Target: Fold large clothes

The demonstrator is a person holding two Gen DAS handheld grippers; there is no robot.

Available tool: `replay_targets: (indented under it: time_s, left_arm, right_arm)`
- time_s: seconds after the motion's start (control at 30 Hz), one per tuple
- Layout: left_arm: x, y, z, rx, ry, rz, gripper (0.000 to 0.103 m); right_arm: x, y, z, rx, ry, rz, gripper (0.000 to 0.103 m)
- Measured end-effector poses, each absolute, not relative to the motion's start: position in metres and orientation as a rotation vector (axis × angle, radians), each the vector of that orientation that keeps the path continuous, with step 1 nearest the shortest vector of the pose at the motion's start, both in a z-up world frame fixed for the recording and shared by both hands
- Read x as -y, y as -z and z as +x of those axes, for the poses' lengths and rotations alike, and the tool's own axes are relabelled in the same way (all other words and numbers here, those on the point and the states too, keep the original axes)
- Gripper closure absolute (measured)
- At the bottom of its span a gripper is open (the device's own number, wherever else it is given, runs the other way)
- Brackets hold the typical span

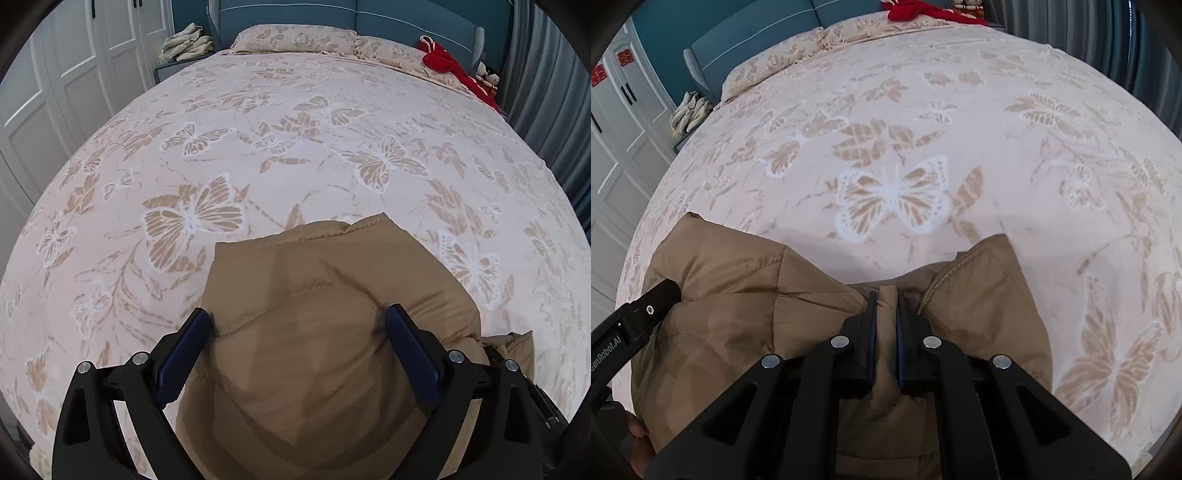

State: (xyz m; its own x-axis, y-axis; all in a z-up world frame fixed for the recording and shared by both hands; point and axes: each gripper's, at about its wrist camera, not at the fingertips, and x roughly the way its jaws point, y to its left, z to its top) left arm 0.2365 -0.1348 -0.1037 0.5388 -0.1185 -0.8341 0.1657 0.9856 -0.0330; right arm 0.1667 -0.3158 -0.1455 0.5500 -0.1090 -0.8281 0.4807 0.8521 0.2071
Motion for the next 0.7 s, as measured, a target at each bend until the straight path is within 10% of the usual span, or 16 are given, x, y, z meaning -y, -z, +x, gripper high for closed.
replay_targets:
  time_s: [0.7]
  left_arm:
    - [0.159, 0.139, 0.234, -0.902, 0.098, 0.194, 0.006]
  right_arm:
    - [0.309, 0.167, 0.174, -0.913, 0.388, 0.368, 0.096]
